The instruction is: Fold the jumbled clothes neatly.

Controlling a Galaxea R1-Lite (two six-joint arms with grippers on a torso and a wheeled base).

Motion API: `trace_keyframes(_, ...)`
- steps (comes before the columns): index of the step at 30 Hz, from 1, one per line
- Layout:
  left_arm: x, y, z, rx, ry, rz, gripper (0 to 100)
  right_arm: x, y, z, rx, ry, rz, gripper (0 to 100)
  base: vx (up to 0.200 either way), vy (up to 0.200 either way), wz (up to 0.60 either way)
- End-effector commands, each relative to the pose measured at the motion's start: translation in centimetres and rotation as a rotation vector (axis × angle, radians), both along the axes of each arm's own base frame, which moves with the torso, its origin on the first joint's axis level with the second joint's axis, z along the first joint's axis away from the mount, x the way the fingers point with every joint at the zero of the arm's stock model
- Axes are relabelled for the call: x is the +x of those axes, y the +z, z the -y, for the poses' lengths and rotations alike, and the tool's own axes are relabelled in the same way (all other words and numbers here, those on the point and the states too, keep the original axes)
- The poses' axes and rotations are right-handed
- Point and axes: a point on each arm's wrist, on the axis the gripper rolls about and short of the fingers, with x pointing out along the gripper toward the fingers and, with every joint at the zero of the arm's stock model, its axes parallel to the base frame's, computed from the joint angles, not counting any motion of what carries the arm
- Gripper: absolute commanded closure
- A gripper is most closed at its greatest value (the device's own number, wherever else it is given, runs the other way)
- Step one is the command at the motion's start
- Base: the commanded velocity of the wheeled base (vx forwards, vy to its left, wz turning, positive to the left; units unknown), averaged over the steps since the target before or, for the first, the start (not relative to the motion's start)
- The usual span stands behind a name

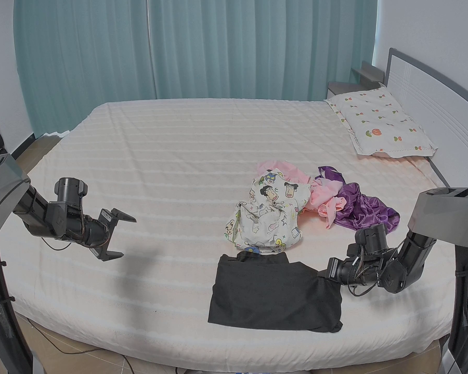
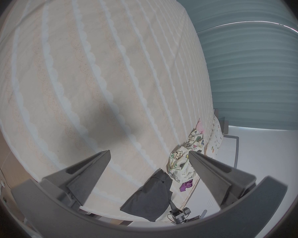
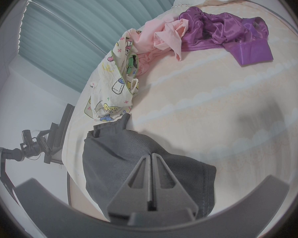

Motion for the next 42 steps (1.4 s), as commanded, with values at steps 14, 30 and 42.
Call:
trace_keyframes(14,0.0,0.0,0.1,0.0,-0.001,0.0,0,0.7,1.0,1.6,0.039,-0.086,0.056,100,0.0,0.0,0.0)
trace_keyframes(30,0.0,0.0,0.1,0.0,-0.001,0.0,0,-0.1,3.0,-0.1,0.052,-0.108,0.107,0,0.0,0.0,0.0)
trace_keyframes(42,0.0,0.0,0.1,0.0,-0.001,0.0,0,-1.5,2.8,-3.0,0.158,-0.091,0.091,0,0.0,0.0,0.0)
